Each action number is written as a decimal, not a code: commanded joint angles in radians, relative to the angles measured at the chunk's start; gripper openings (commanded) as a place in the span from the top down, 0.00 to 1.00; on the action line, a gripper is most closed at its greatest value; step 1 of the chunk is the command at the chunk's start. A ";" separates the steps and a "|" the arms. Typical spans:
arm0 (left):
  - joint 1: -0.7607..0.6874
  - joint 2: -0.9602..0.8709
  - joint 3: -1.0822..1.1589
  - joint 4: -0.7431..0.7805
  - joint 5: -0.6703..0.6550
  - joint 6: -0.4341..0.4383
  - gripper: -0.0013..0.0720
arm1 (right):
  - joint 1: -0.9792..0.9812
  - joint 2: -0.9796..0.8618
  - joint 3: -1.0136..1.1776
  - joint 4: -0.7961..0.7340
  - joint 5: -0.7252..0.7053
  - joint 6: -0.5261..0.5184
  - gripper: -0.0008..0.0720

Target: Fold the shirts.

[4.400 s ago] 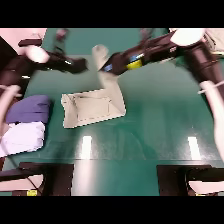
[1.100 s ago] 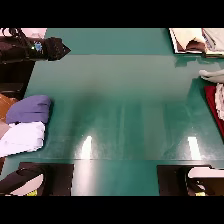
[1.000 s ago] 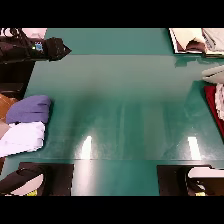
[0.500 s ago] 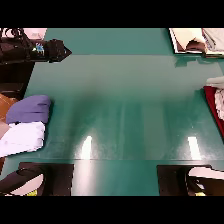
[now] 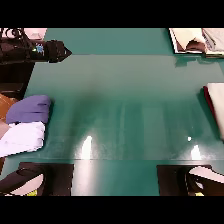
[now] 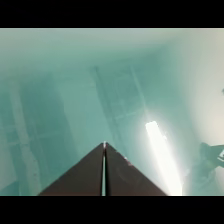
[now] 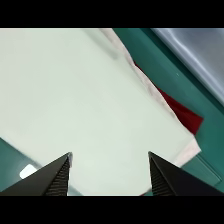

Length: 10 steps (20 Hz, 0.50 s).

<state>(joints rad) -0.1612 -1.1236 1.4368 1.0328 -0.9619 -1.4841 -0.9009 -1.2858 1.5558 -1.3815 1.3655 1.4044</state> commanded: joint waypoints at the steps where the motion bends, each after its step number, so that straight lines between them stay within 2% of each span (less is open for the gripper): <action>1: 0.000 0.000 0.000 -0.002 0.001 0.000 0.95 | -0.027 0.047 -0.031 0.098 -0.040 0.001 0.22; 6: 0.000 0.000 0.000 0.000 0.008 0.000 0.95 | 0.187 0.128 -0.031 0.375 -0.111 0.000 0.22; 10: 0.000 0.000 0.000 -0.002 0.011 -0.001 0.95 | 0.509 0.164 -0.031 0.392 -0.129 0.001 0.23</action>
<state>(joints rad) -0.1612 -1.1236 1.4368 1.0317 -0.9546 -1.4841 -0.5838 -1.1488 1.5257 -1.0477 1.2602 1.4048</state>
